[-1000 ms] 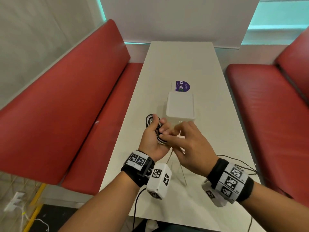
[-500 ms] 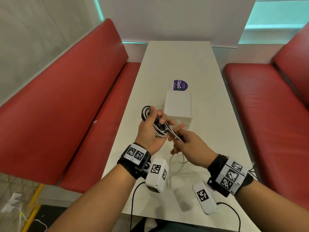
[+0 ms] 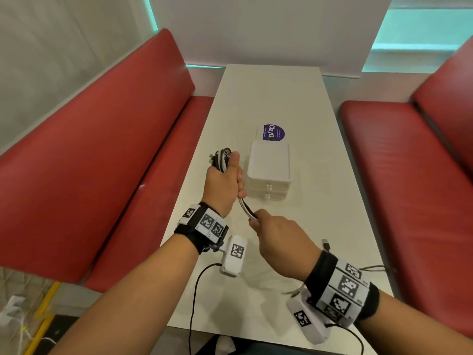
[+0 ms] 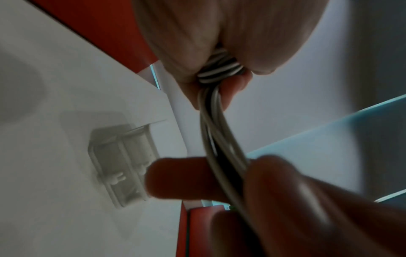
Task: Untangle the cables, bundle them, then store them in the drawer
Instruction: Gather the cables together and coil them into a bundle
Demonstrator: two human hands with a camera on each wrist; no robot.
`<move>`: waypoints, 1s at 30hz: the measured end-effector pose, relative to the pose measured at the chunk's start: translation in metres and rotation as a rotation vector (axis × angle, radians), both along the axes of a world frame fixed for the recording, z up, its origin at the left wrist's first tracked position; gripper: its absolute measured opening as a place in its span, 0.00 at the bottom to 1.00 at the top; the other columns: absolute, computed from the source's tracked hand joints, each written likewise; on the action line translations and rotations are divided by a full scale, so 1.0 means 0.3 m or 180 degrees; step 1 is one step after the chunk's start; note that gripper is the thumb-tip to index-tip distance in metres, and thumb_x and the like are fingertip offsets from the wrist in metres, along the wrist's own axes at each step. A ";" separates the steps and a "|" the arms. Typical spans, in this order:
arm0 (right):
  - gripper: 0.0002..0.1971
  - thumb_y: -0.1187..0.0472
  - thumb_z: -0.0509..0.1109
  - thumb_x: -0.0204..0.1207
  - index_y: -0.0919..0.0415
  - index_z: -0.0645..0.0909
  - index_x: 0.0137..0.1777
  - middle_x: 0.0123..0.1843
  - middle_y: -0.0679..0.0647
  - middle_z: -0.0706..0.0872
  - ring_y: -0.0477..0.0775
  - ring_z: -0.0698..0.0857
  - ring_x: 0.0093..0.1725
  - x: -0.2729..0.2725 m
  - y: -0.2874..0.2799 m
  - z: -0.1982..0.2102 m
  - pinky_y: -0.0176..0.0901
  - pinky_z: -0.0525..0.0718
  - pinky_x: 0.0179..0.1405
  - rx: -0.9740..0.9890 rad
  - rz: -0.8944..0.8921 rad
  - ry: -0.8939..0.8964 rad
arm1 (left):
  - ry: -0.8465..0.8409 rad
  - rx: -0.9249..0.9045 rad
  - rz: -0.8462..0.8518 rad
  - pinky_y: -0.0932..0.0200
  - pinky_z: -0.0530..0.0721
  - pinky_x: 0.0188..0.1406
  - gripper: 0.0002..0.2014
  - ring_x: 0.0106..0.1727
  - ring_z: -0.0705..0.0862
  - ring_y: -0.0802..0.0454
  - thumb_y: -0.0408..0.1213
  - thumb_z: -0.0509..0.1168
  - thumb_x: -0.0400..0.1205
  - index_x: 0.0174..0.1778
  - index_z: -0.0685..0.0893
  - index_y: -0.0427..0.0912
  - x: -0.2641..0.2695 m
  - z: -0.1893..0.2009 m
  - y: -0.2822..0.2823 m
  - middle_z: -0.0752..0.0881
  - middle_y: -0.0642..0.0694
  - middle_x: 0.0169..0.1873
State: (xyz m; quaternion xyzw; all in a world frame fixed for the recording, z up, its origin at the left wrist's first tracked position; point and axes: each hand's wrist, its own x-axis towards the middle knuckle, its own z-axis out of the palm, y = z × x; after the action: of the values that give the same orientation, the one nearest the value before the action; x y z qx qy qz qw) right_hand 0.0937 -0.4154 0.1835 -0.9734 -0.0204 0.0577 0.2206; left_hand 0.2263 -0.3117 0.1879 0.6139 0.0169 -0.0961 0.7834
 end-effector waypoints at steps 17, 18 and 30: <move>0.06 0.48 0.77 0.76 0.42 0.93 0.50 0.35 0.42 0.86 0.43 0.84 0.35 0.135 -0.183 0.123 0.50 0.84 0.36 0.0389 0.0646 -0.0840 | 0.1230 0.0369 -0.2710 0.65 0.71 0.23 0.56 0.25 0.71 0.54 0.91 0.50 0.47 0.47 0.81 0.42 -0.158 -0.145 0.045 0.77 0.46 0.30; 0.06 0.46 0.76 0.77 0.40 0.93 0.50 0.36 0.41 0.86 0.43 0.83 0.36 0.137 -0.186 0.116 0.51 0.84 0.36 0.0349 0.0586 -0.0842 | 0.1464 0.0030 -0.2912 0.67 0.71 0.22 0.56 0.26 0.70 0.56 0.90 0.54 0.47 0.49 0.81 0.42 -0.172 -0.141 0.044 0.76 0.47 0.31; 0.08 0.40 0.69 0.80 0.33 0.90 0.52 0.39 0.41 0.87 0.42 0.84 0.43 0.165 -0.217 0.081 0.51 0.84 0.43 0.0351 0.0392 -0.0394 | 0.1798 -0.0845 -0.2630 0.55 0.85 0.41 0.04 0.41 0.86 0.44 0.30 0.63 0.83 0.53 0.79 0.38 -0.235 -0.119 0.031 0.80 0.43 0.34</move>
State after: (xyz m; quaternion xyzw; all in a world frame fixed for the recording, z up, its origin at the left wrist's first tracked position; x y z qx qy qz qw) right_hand 0.1431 -0.4806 0.2079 -0.9584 -0.0970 0.0096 0.2681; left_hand 0.1559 -0.3024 0.1523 0.4148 -0.0285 -0.5607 0.7161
